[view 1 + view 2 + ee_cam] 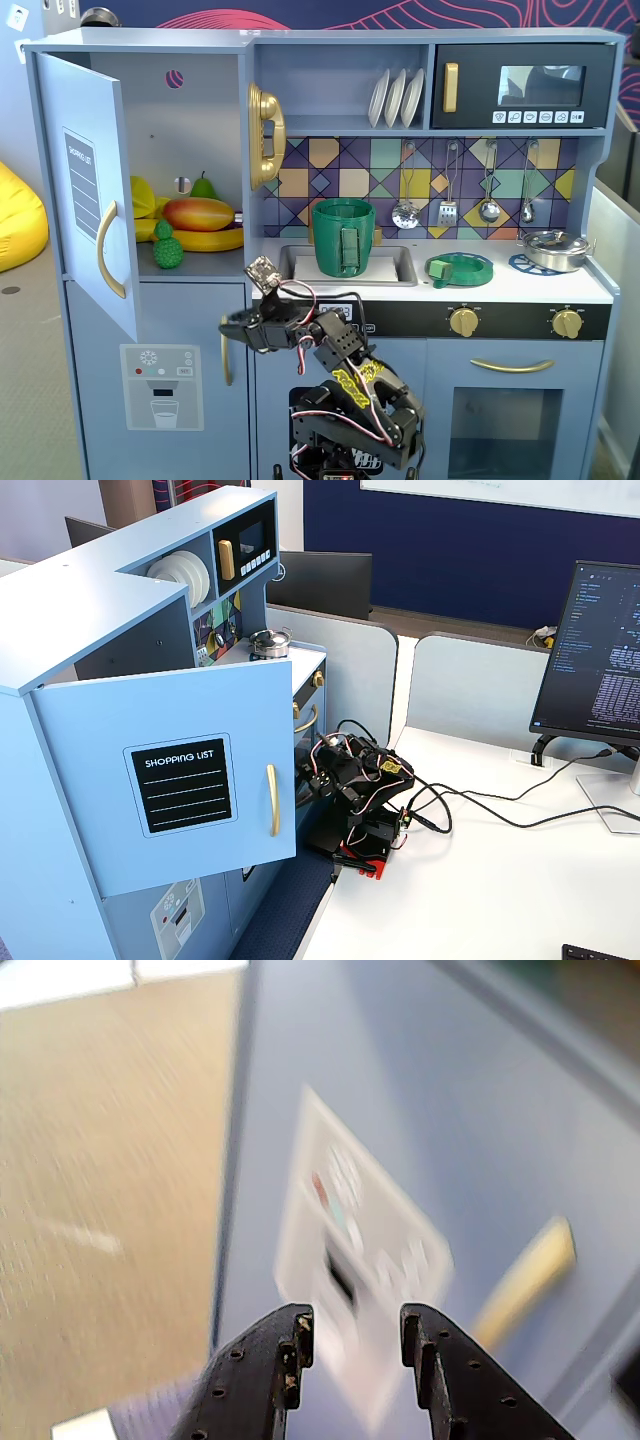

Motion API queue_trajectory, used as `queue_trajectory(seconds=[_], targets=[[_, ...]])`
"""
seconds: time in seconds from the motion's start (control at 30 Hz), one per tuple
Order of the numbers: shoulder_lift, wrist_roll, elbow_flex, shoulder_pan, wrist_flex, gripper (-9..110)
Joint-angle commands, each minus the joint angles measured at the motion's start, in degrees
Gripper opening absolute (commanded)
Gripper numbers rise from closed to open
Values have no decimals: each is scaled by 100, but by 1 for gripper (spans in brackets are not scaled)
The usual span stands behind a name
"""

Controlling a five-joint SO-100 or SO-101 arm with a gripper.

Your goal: Close the left cabinet door

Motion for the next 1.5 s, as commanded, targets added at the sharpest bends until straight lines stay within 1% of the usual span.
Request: queue_trajectory(seconds=[0.0, 0.1, 0.3, 0.47, 0.63, 0.8, 0.87, 1.07, 1.47], targets=[[-378, -255, -729, -527, -668, 0], [-747, -457, -1055, -923, -1072, 0], [-1345, -791, -1644, -1564, -1389, 0], [-1942, -967, -2171, -2382, -1934, 0], [-2215, -1705, -2391, -3094, -2215, 0], [-2646, -2892, -2689, -3937, -2461, 0], [-2821, -3208, -2769, -4069, -2452, 0], [-3744, -3788, -3287, -4579, -2936, 0], [-6240, -3955, -5423, -4764, -3375, 0]])
